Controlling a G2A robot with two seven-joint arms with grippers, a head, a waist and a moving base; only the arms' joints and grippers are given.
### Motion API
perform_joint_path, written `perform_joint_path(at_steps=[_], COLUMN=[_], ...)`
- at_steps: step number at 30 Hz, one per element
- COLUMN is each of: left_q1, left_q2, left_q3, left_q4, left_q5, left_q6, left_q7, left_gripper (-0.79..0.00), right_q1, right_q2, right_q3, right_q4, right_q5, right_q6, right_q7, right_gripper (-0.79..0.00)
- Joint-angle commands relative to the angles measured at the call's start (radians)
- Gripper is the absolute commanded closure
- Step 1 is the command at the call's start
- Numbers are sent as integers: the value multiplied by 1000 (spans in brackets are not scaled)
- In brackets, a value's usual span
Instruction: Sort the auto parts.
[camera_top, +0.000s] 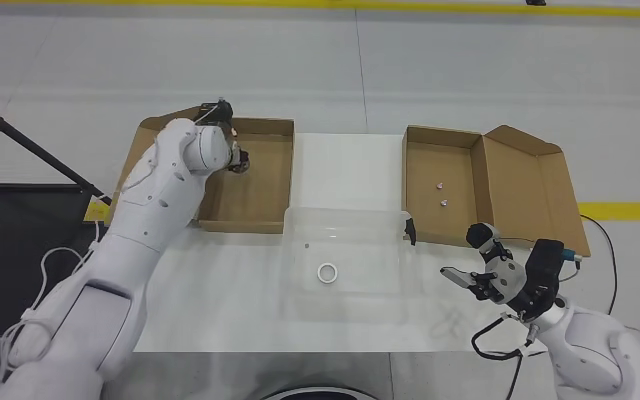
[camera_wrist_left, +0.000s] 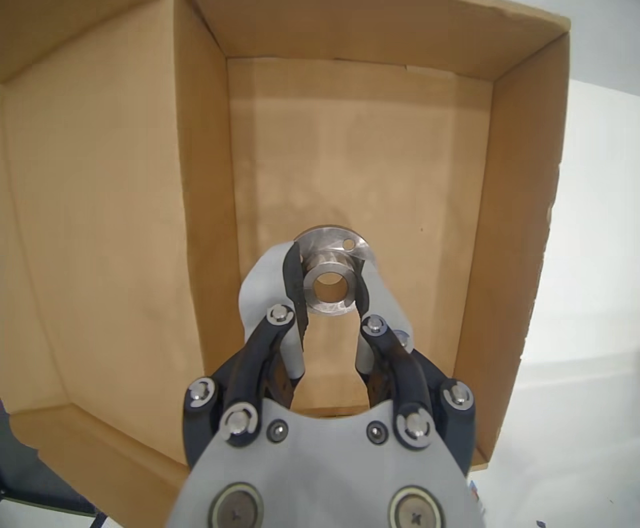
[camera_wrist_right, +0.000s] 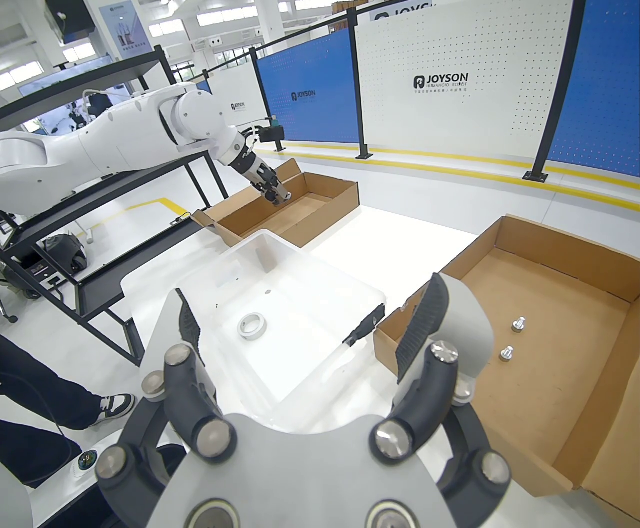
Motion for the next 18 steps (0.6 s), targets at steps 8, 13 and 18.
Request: perform_joint_path(at_steps=[8,13,18], left_q1=[-74,-96,-114], left_q2=[-63,-91,-116], left_q3=[59,77,91], left_q4=[197,265,327], left_q5=[-50,-68,-82], left_q6=[-34,-46,-59], left_q7=[71,100,120], left_gripper=[0,0,0], right_q1=[0,0,0], right_q2=[0,0,0], right_q3=[0,0,0], right_q4=[0,0,0], right_q5=[0,0,0], right_q6=[0,0,0], right_q7=[0,0,0], right_gripper=[-785,-785,-785])
